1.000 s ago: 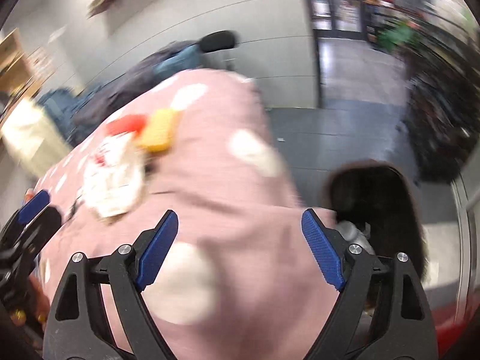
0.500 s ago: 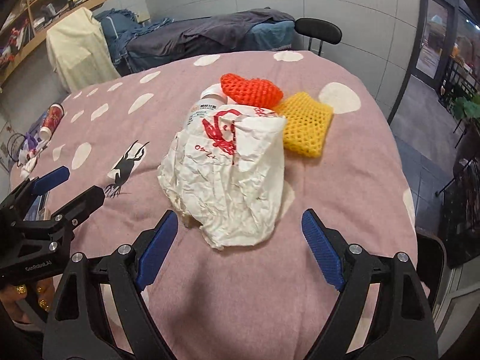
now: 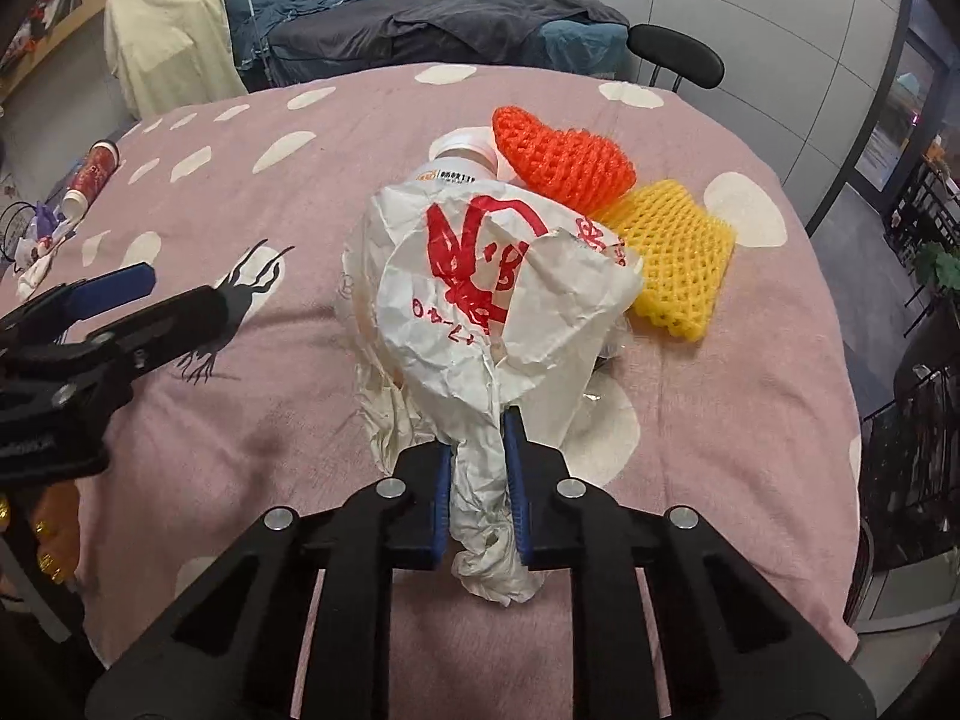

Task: Collect trash

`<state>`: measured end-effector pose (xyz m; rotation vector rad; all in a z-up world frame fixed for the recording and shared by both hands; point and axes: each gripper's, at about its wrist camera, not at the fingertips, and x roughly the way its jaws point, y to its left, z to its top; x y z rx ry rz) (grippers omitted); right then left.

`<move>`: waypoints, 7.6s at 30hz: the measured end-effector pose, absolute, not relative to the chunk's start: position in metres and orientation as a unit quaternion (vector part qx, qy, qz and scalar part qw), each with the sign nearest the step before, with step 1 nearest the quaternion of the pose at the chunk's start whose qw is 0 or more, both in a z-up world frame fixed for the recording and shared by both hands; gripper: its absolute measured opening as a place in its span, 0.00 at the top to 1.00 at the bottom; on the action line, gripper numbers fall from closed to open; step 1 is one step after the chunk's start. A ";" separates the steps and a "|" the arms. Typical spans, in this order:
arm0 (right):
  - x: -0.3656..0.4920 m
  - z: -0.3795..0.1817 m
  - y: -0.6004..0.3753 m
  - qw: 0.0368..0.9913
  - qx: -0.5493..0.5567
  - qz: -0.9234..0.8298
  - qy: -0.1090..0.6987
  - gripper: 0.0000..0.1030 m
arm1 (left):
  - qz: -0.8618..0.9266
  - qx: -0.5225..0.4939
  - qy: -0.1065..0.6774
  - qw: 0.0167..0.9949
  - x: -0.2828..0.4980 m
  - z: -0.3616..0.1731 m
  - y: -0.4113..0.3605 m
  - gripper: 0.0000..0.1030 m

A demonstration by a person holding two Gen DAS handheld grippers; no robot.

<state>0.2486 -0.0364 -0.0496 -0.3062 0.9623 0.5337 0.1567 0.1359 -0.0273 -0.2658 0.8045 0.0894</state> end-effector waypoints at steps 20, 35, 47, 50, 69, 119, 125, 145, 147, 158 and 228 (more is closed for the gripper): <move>0.217 -0.014 -0.131 0.885 -0.055 0.183 0.424 0.85 | -0.018 -0.118 0.487 0.865 0.281 -0.064 0.084 0.30; 0.217 -0.020 -0.160 0.895 -0.004 0.167 0.413 0.85 | -0.030 -0.196 0.422 0.885 0.205 -0.036 0.105 0.41; 0.193 -0.020 -0.207 0.909 0.038 0.148 0.388 0.85 | -0.060 -0.176 0.354 0.916 0.146 0.001 0.058 0.41; 0.186 -0.020 -0.226 0.913 0.053 0.131 0.382 0.85 | -0.081 -0.169 0.350 0.918 0.144 0.006 0.038 0.41; 0.192 -0.095 -0.385 0.884 0.140 -0.050 0.444 0.85 | -0.223 -0.107 0.373 0.894 0.154 -0.001 -0.092 0.41; 0.144 -0.166 -0.489 0.830 0.214 -0.188 0.479 0.42 | -0.329 0.040 0.464 0.821 0.191 -0.070 -0.289 0.11; 0.154 -0.147 -0.463 0.846 0.196 -0.155 0.470 0.42 | -0.328 0.033 0.438 0.837 0.175 -0.049 -0.258 0.09; 0.209 -0.055 -0.283 0.894 0.056 0.065 0.439 0.33 | -0.118 -0.044 0.380 0.916 0.162 -0.012 -0.057 0.06; 0.217 -0.048 -0.255 0.892 0.042 0.099 0.440 0.33 | -0.084 -0.062 0.382 0.918 0.163 -0.013 -0.027 0.06; 0.250 -0.037 -0.118 0.866 -0.090 0.204 0.448 0.33 | 0.029 -0.108 0.393 0.913 0.160 -0.025 0.082 0.06; 0.184 -0.038 -0.314 0.904 0.090 0.033 0.415 0.64 | -0.232 -0.041 0.376 0.896 0.151 -0.001 -0.091 0.82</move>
